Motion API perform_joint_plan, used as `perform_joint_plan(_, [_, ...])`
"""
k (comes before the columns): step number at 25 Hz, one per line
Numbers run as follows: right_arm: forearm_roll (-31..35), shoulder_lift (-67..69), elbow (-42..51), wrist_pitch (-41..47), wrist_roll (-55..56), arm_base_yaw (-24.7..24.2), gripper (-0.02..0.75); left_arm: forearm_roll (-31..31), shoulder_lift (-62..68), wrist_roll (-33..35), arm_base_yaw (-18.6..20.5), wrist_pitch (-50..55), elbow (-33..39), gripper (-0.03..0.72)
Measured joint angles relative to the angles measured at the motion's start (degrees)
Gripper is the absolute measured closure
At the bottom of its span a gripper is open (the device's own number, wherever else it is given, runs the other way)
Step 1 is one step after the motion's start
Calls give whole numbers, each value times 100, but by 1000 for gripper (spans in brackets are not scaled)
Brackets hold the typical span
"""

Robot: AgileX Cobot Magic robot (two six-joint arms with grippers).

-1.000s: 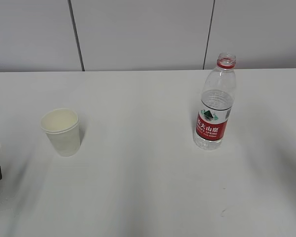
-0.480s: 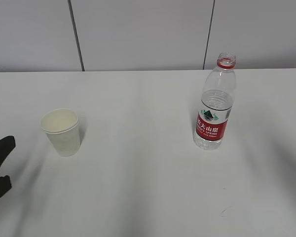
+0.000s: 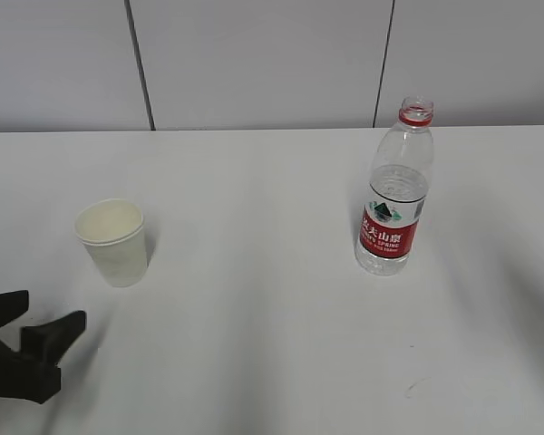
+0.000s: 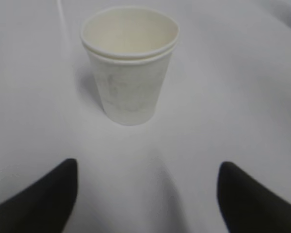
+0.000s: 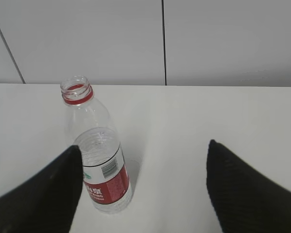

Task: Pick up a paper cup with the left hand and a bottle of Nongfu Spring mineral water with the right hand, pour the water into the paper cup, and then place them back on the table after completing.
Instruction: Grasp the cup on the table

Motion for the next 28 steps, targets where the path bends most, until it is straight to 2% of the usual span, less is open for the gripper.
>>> perform_joint_plan(1, [0,0,0,-12,0,0,150,31,138,0,0,0,-67,130])
perform_joint_plan(3, [0,0,0,-53,0,0,150,64,405,0,0,-5,-208,50])
perform_joint_plan(5, [0,0,0,-53,0,0,150,71,585,0,0,-11,-364,29])
perform_joint_plan(28, [0,0,0,-289,0,0,150,-40,2407,-13,0,-38,-2729,51])
